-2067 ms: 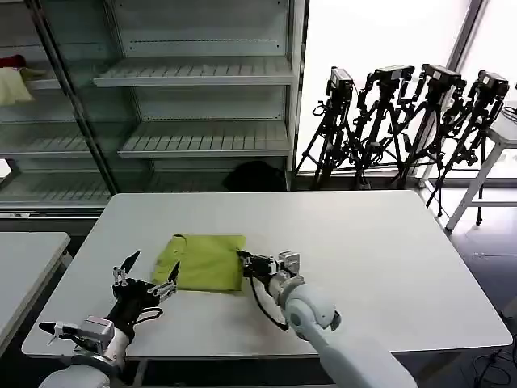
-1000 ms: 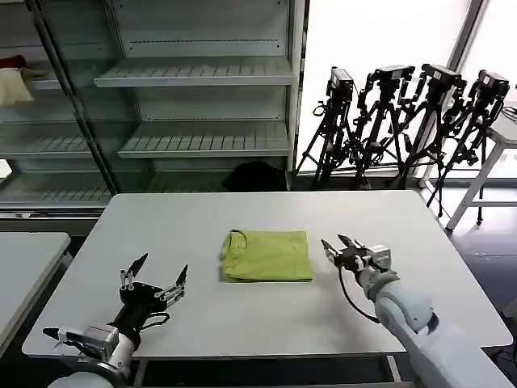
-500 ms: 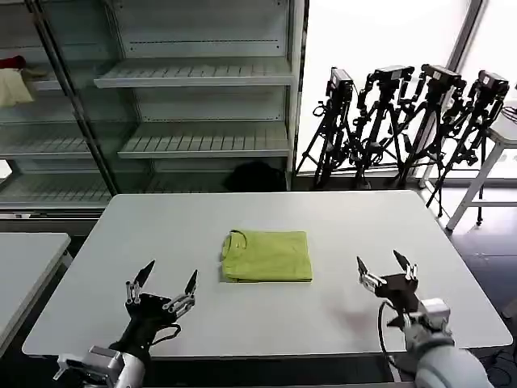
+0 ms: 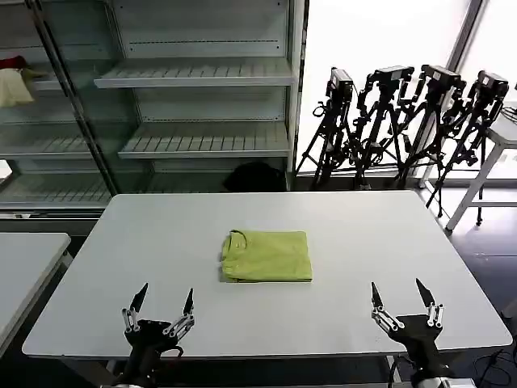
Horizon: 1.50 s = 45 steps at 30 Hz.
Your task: Fold and organize the clothes.
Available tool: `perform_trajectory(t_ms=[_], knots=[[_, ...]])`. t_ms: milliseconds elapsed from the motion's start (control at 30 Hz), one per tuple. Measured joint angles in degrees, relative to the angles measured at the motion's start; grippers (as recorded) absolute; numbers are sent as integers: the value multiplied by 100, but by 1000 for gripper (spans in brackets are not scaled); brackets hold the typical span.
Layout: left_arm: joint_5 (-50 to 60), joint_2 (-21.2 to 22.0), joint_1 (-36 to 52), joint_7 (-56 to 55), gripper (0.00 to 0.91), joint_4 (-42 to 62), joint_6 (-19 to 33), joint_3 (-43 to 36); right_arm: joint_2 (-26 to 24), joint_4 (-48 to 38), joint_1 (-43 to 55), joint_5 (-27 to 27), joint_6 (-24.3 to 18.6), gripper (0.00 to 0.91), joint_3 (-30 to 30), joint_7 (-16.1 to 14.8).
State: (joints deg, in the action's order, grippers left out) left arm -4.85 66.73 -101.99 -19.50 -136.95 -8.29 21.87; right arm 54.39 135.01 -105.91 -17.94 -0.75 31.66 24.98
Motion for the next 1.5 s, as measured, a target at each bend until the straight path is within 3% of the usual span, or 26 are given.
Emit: perform_trajectory(t_ms=[267,700,1500], knots=[[145,64,-159,-109,907,67,359,-49,157,29,-423,319,-730,907,31,-219],[225,125,-270,-138,907,106,609,-116,365,-48,-815,439,-1384,907,29,-123],[109,119,-316,-123,907,15,516,72,165,-76,-1004,339,-1621,907,232,-17]])
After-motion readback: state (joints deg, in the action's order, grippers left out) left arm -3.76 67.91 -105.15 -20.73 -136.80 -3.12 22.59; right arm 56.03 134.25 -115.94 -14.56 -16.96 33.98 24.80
